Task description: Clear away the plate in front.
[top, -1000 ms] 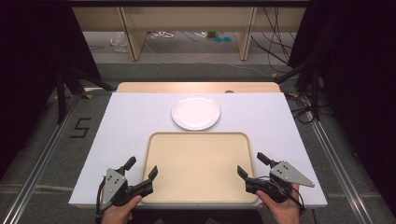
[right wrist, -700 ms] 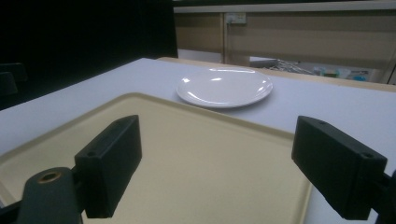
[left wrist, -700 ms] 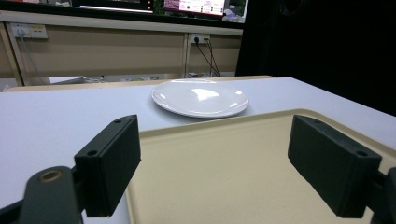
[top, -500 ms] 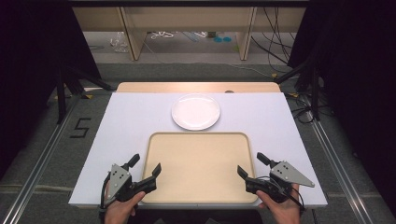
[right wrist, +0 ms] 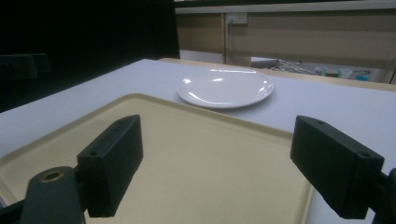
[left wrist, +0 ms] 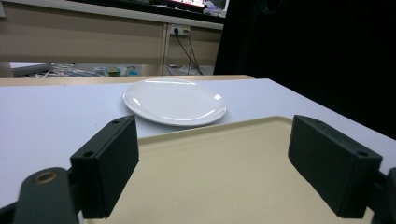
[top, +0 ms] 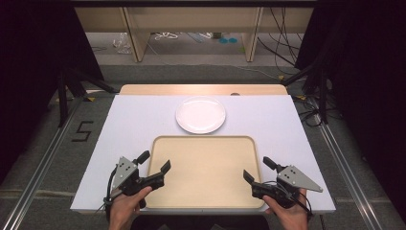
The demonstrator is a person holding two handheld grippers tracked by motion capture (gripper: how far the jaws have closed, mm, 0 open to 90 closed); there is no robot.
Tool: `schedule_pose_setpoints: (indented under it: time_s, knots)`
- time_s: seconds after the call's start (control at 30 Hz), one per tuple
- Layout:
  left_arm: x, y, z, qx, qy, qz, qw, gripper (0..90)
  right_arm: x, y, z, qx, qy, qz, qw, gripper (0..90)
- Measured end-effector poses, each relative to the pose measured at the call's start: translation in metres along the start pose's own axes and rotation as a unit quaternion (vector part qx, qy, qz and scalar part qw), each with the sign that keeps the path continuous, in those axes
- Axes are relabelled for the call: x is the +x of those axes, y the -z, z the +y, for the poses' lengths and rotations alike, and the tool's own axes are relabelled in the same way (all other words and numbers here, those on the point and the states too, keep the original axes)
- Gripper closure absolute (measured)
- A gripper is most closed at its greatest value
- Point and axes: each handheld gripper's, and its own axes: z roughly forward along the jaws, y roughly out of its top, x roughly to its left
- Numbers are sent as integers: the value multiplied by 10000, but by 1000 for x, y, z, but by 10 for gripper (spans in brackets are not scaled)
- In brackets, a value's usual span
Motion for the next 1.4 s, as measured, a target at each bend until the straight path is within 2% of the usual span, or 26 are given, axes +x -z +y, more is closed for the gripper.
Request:
schedule_pose_setpoints:
  time_s: [0.27,0.3,0.33,0.37,0.43,0.5,0.53,0.57,0.6,0.63,0.7,0.73,0.77,0.83,0.87,0.9,0.93,1.0,1.07,1.1,1.17,1.23,1.27,1.33,1.4]
  knots:
    - [0,-16,5,159,186,-178,9995,163,0,0,0,-23,3,23,10000,187]
    - [1,-21,7,214,285,-230,9991,163,0,-1,0,-28,4,24,10000,188]
    - [1,-21,7,214,285,-230,9991,166,0,-1,0,-28,4,24,10000,188]
    - [4,-28,8,307,460,-294,9980,168,0,0,0,-20,0,40,10000,190]
    - [6,-31,9,339,527,-296,9976,170,0,0,0,-18,3,43,10000,190]
    - [9,-38,11,360,676,-373,9964,171,0,0,0,9,4,1,10000,192]
    - [14,-47,12,380,998,-563,9927,172,0,0,0,-19,-44,64,10000,195]
    - [14,-47,12,380,998,-563,9927,177,0,0,0,-19,-44,64,10000,195]
    - [18,-56,13,438,1227,-567,9899,182,0,-1,-1,-19,-68,96,9999,196]
    - [18,-56,13,438,1227,-567,9899,185,0,-1,-1,-19,-68,96,9999,196]
    - [23,-66,13,582,1429,-557,9864,186,0,-1,-1,-27,-84,111,9999,197]
    - [23,-66,13,582,1429,-557,9864,188,0,-1,-1,-27,-84,111,9999,197]
    - [26,-71,12,680,1512,-439,9852,192,0,-1,-1,-43,-81,94,9999,198]
    - [27,-73,12,723,1549,-406,9844,193,0,-1,-1,-6,-76,84,9999,199]
    - [31,-77,13,761,1775,-441,9802,196,0,0,-1,36,-40,95,9999,200]
    - [31,-77,13,761,1775,-441,9802,202,0,-1,-1,-20,-38,106,9999,200]
    - [32,-80,14,771,1899,-431,9778,207,0,-1,-1,-3,-43,120,9999,200]
    - [33,-86,18,894,1999,-430,9748,213,1,-1,-1,-1,-27,147,9999,202]
    - [33,-87,20,936,1991,-451,9744,213,1,-1,-1,-2,-27,147,9999,203]
    - [32,-90,22,931,2085,-450,9725,213,1,-1,-1,3,-35,150,9999,203]
    - [35,-101,25,1004,2301,-443,9670,214,1,-1,-1,5,-26,158,9999,205]
    - [38,-108,25,1025,2641,-493,9578,221,1,-1,-1,-6,-44,195,9998,206]
    - [40,-112,25,1043,2728,-546,9548,223,1,-1,-1,18,-47,187,9998,206]
    - [42,-115,25,1078,2735,-518,9544,227,1,-1,-1,21,-47,193,9998,206]
    - [43,-121,25,1123,2700,-448,9552,228,1,-1,-1,14,-45,192,9998,208]
